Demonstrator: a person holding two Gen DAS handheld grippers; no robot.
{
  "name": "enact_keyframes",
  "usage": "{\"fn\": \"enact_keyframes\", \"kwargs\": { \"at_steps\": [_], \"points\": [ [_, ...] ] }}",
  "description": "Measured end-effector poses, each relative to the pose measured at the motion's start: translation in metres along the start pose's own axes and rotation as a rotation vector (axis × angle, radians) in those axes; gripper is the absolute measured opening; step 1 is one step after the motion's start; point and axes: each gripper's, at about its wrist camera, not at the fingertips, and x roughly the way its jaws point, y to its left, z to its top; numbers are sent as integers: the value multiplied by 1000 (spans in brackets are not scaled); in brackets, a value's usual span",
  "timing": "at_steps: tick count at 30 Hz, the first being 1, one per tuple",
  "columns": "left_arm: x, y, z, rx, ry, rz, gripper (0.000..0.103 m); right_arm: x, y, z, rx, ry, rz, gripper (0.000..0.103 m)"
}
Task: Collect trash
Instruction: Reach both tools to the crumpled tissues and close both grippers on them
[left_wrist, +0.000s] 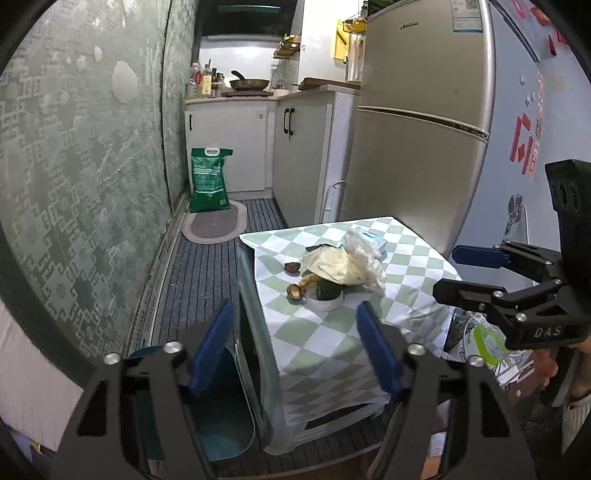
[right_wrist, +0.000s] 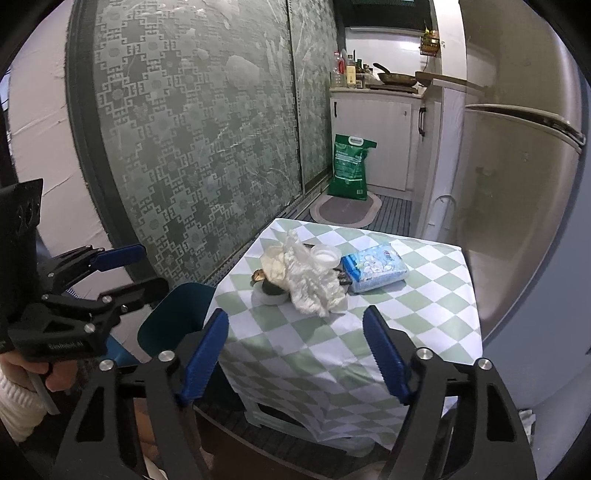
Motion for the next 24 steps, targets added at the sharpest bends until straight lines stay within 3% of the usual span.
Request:
{"fn": "enact_keyframes", "kwargs": {
  "at_steps": [11, 17, 24],
  "points": [
    [44, 11, 30, 69, 86, -81, 35, 44, 1, 25, -80, 83, -11, 52],
    [66, 19, 40, 85, 133, -133, 35, 73, 13, 34, -176, 136, -51, 50],
    [83, 23, 39, 44, 169, -208, 36, 83, 2, 36, -177, 160, -64, 26]
  ]
}}
